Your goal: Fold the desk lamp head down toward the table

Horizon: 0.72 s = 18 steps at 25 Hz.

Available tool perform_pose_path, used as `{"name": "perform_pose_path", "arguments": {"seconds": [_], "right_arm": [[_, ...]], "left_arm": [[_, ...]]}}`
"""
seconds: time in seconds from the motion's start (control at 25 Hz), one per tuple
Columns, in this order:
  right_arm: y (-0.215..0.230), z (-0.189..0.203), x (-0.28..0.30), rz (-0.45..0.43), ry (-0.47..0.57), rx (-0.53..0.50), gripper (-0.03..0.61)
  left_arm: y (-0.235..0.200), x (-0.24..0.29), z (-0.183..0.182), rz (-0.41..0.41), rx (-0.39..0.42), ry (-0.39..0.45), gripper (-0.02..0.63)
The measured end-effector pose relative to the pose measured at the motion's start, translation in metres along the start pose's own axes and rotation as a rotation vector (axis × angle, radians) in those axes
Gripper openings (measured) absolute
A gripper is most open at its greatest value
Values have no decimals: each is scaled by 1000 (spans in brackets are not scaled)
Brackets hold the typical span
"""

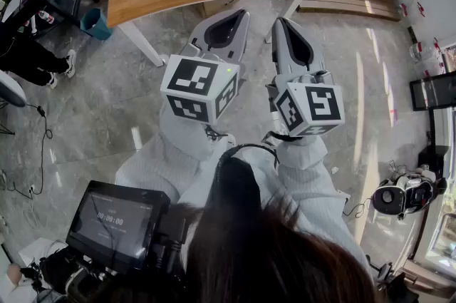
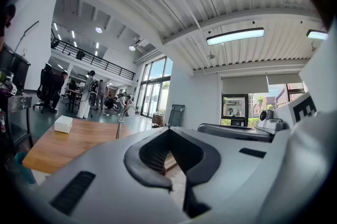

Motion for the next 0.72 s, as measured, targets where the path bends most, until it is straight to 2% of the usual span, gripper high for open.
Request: {"name": "perform_pose_path", "arguments": {"seconds": [0.44,0.72], "right_arm": [[9,0,0,-20,13,8,2],[28,8,3,-43,-4,12,2]], "left_arm": [[2,8,1,-22,6,9,-3],[-3,24,14,-46,2,-18,-3]]}}
Point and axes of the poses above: the fingertips, and each gripper's own axes: x forward along the fingers, y to its right, z out of its underside, the point moved 6 cm from there along -x, backward along the fingers, and after that the axes turned 1 degree about y, right-handed, at the moved point
